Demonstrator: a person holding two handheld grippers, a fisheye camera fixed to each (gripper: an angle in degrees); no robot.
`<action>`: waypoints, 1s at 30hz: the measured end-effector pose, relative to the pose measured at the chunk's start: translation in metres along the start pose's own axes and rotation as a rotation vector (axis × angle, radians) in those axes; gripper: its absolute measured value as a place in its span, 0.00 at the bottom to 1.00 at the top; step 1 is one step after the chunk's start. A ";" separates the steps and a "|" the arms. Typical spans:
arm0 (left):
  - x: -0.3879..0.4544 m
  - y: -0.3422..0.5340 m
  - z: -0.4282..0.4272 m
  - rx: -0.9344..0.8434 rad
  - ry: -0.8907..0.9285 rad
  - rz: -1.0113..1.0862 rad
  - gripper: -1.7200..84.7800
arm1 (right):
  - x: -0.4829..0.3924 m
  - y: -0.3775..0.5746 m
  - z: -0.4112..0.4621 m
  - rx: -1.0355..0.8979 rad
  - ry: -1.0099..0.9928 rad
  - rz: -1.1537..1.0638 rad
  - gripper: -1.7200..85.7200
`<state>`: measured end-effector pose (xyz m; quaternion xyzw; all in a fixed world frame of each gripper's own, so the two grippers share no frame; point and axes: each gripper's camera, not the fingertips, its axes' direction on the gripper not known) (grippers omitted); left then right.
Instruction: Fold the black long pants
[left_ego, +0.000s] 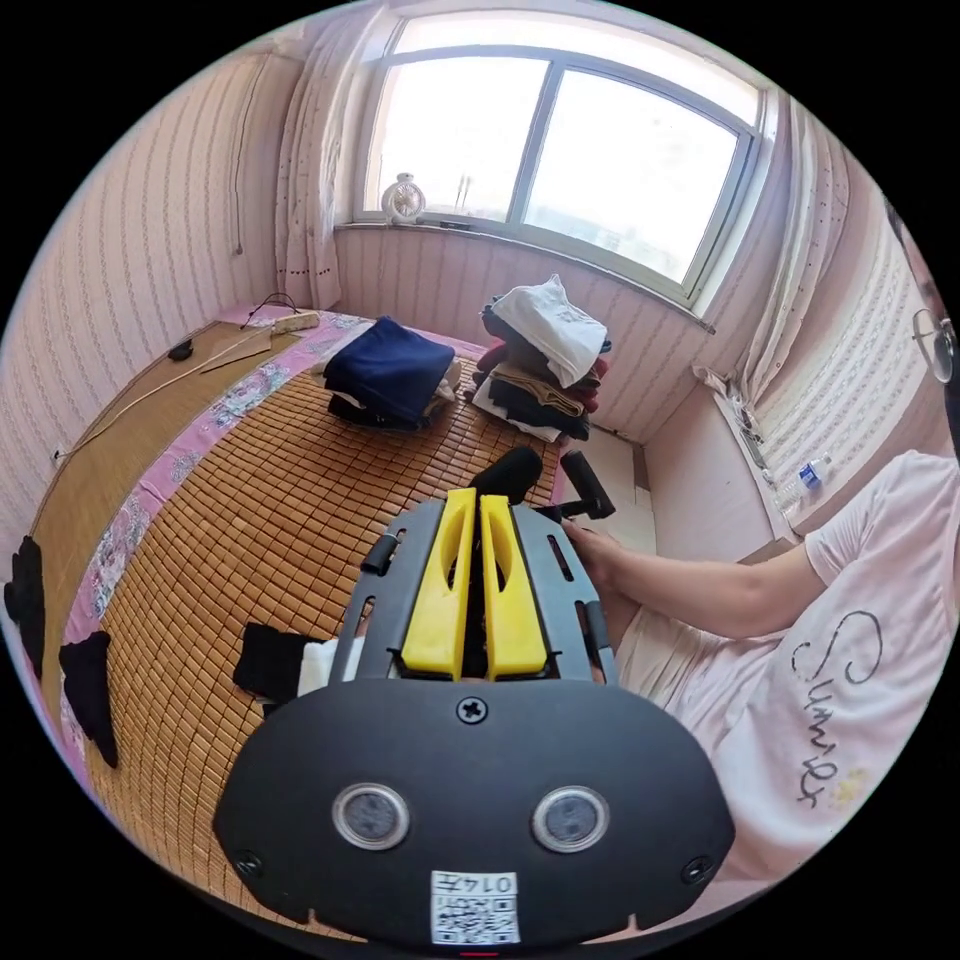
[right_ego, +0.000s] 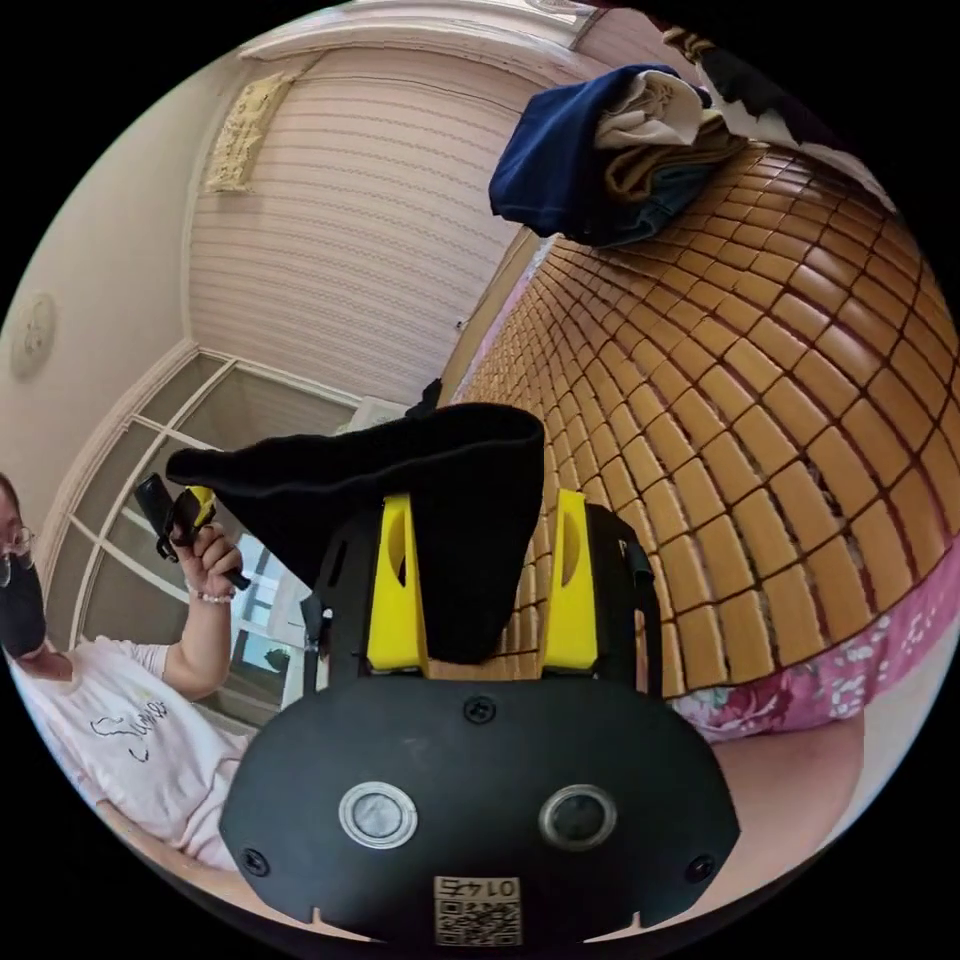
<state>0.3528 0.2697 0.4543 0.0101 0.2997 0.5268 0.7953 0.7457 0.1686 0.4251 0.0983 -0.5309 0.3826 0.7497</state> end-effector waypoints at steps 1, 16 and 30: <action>0.003 -0.002 -0.024 0.003 -0.022 0.024 0.01 | -0.012 -0.001 0.003 0.006 -0.044 -0.035 0.19; 0.054 -0.060 -0.484 0.852 0.068 0.263 0.01 | -0.502 -0.137 -0.140 0.374 -0.100 -1.006 0.03; -0.086 0.232 -0.495 0.650 -0.372 -0.525 0.01 | -0.550 -0.092 0.301 -0.402 0.359 -0.979 0.02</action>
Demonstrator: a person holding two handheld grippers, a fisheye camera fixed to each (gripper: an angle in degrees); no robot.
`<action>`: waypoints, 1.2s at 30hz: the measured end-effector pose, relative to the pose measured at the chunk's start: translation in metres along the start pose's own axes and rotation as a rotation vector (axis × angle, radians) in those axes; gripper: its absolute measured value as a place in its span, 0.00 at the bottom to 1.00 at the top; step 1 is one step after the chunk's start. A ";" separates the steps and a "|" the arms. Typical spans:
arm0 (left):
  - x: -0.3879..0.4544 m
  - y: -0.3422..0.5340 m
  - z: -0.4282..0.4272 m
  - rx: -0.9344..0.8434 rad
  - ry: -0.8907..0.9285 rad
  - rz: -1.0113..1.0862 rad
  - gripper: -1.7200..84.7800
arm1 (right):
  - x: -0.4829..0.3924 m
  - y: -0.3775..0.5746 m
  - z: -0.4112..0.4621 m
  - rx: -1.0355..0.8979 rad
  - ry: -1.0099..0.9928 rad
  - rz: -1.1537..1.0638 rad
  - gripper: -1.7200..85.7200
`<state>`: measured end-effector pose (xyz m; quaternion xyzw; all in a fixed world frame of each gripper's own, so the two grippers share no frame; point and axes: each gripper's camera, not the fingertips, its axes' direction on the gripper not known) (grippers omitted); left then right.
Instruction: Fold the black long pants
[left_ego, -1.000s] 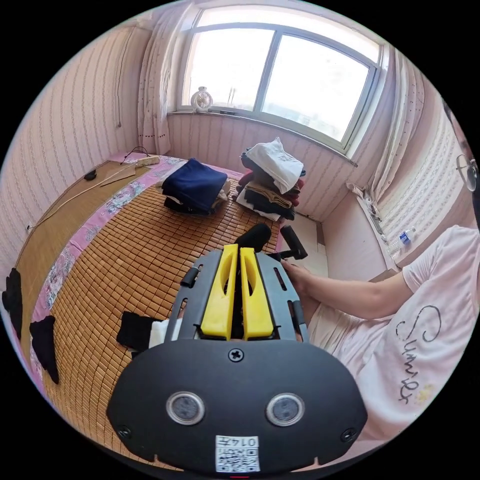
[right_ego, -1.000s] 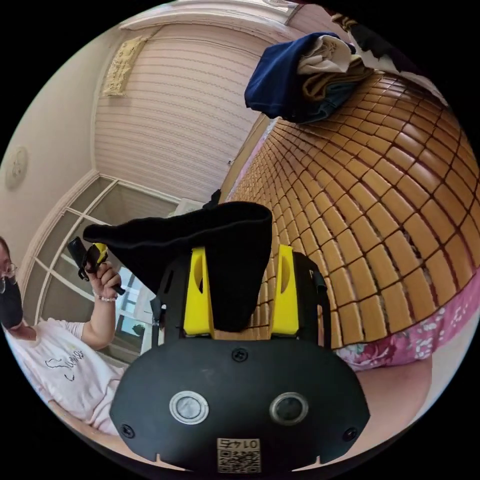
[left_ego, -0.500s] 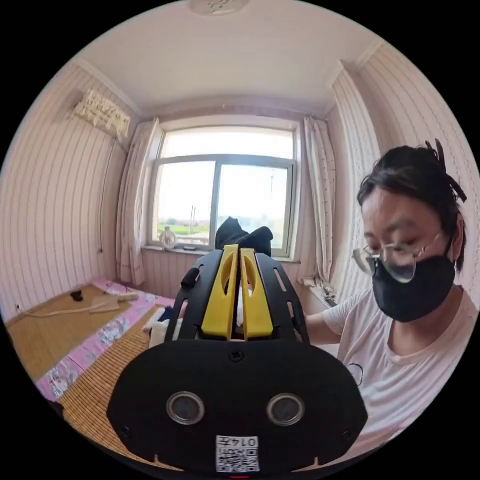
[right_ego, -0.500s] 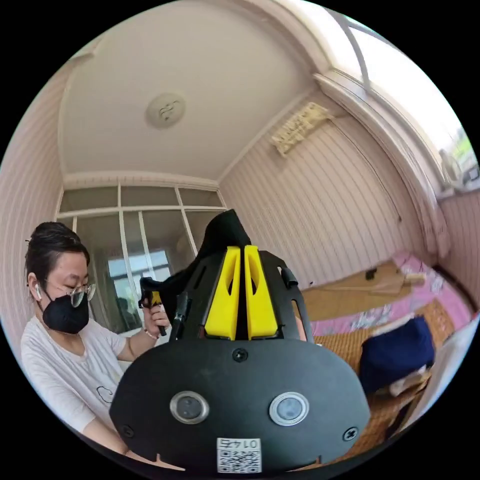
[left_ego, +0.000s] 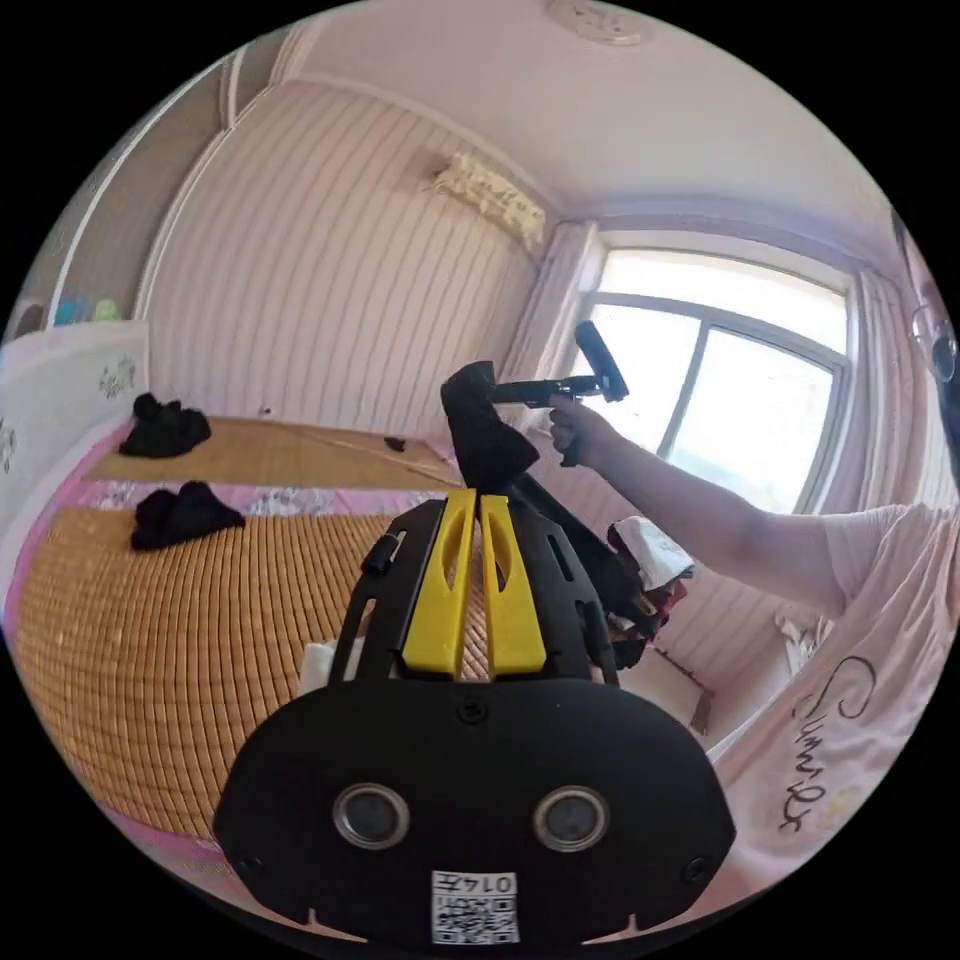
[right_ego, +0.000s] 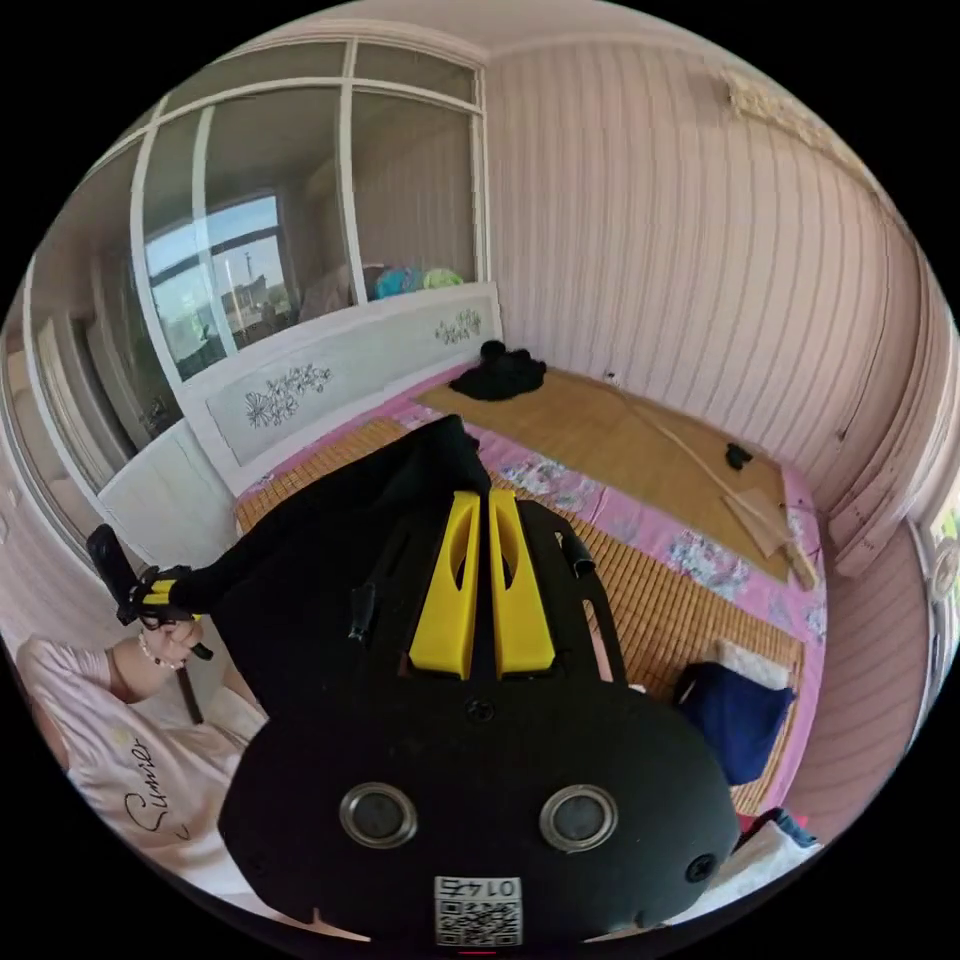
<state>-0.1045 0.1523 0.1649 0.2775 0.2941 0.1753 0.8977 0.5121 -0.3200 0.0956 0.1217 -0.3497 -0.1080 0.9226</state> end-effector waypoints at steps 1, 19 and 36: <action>-0.028 0.024 0.001 -0.026 -0.009 -0.080 0.01 | -0.004 0.008 0.041 -0.030 -0.048 0.030 0.02; -0.390 0.042 -0.207 0.065 -0.579 -0.576 0.01 | -0.235 -0.206 0.363 -0.354 -0.321 -0.230 0.06; -0.452 0.123 -0.095 -0.377 -0.603 -0.439 0.01 | 0.029 0.066 0.317 -0.586 0.065 0.236 0.11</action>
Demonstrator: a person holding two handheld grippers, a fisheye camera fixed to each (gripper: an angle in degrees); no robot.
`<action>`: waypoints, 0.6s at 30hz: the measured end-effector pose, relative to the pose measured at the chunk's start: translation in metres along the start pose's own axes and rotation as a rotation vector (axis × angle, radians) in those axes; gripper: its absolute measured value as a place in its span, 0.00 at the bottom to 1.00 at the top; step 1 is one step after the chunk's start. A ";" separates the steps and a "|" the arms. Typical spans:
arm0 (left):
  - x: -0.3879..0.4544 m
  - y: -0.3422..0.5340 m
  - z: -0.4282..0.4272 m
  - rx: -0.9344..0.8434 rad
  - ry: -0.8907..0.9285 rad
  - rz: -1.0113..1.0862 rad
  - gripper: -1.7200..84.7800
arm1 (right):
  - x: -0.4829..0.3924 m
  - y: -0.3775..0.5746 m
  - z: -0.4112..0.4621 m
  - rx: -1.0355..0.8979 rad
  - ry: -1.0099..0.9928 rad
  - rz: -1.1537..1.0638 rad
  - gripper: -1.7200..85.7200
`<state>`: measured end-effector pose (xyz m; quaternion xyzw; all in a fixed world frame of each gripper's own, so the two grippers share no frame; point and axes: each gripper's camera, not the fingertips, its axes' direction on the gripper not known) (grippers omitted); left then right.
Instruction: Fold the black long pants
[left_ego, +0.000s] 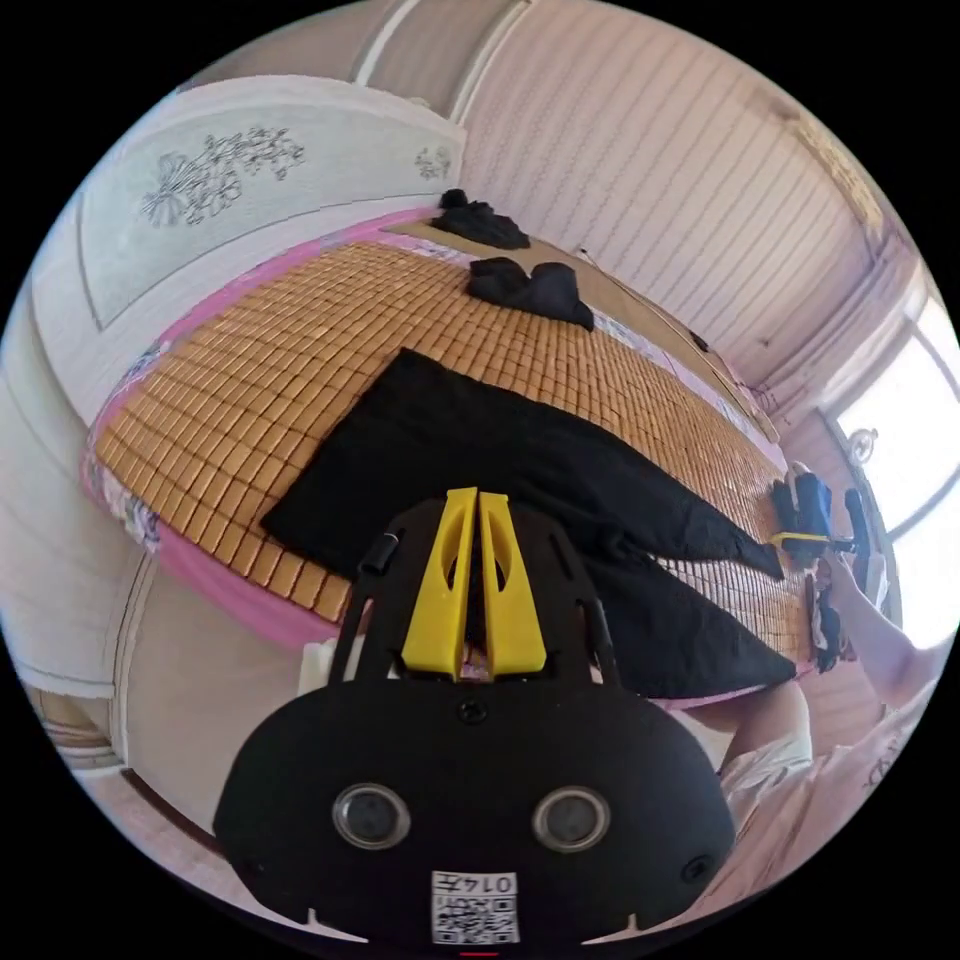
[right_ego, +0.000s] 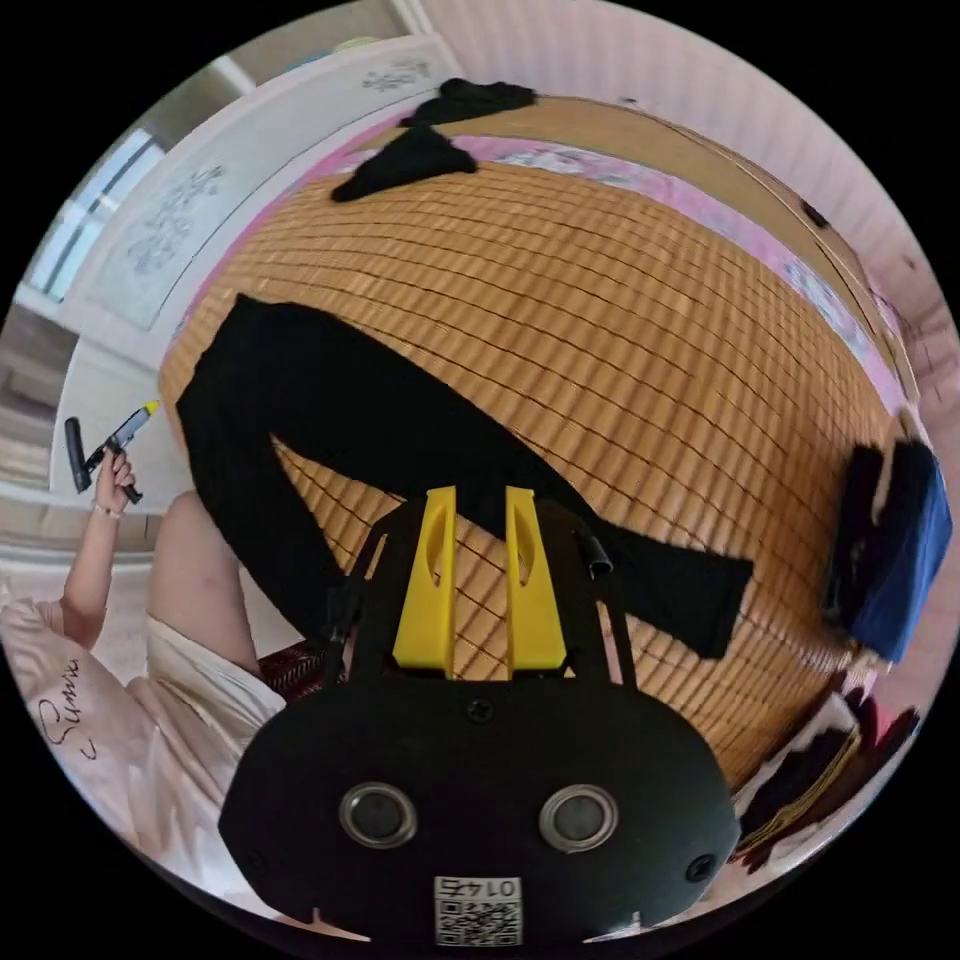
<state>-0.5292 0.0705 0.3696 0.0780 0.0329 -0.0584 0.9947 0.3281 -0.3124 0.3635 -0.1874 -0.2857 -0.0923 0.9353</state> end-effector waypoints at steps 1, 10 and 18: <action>0.027 -0.006 0.017 -0.014 0.041 0.064 0.01 | 0.029 0.020 -0.001 -0.002 0.045 0.102 0.11; 0.241 0.028 0.159 -0.286 0.315 0.414 0.06 | 0.139 0.076 -0.005 0.082 0.069 0.425 0.14; 0.302 0.074 0.229 -0.405 0.146 0.542 0.05 | 0.156 0.068 0.004 0.025 0.079 0.229 0.05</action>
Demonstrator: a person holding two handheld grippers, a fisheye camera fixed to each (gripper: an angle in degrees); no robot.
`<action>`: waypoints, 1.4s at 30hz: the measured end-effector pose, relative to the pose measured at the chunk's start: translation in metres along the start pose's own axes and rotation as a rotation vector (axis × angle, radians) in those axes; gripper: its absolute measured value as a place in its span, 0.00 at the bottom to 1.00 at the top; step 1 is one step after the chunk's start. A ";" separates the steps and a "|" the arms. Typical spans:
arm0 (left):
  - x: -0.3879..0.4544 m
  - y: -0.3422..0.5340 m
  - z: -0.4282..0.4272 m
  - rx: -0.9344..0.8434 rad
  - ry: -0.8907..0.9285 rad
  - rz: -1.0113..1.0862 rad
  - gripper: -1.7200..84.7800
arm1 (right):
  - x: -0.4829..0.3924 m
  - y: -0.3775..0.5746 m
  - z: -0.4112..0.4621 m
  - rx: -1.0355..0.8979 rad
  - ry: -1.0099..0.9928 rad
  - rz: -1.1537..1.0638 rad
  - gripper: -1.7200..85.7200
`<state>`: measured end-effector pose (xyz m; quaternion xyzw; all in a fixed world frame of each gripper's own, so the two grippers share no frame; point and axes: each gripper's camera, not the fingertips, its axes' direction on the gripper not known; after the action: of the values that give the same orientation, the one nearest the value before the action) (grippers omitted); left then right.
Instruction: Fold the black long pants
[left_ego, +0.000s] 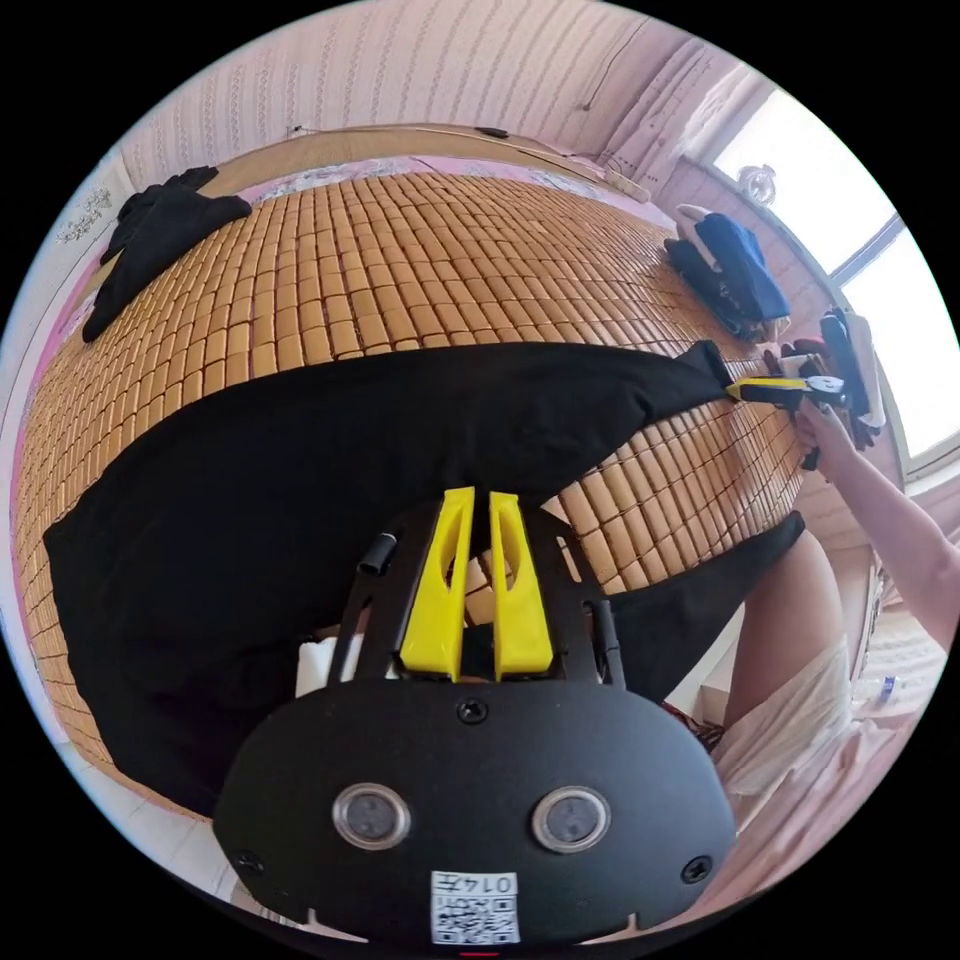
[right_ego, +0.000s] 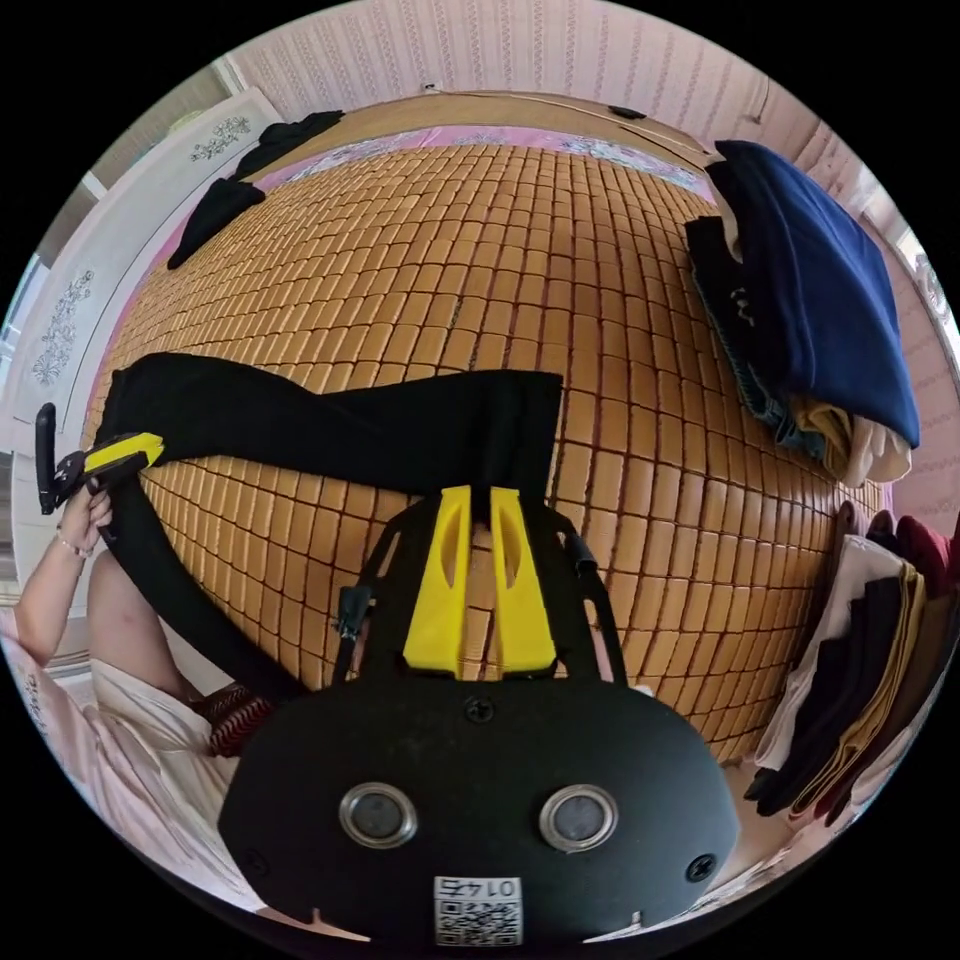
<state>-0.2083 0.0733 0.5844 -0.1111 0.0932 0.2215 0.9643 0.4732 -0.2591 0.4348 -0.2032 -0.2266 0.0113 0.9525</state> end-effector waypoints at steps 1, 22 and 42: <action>0.003 0.004 0.003 -0.002 -0.002 0.015 0.03 | 0.003 0.001 -0.003 -0.017 -0.016 -0.013 0.04; -0.035 0.069 0.000 0.145 -0.052 -0.028 0.05 | 0.084 -0.061 -0.051 -0.102 -0.040 -0.153 0.24; -0.051 0.063 0.046 0.146 -0.133 -0.068 0.01 | 0.134 -0.067 -0.147 -0.181 -0.184 -0.246 0.06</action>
<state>-0.2753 0.1193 0.6295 -0.0289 0.0410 0.1882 0.9808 0.6527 -0.3613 0.3989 -0.2568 -0.3362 -0.1073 0.8997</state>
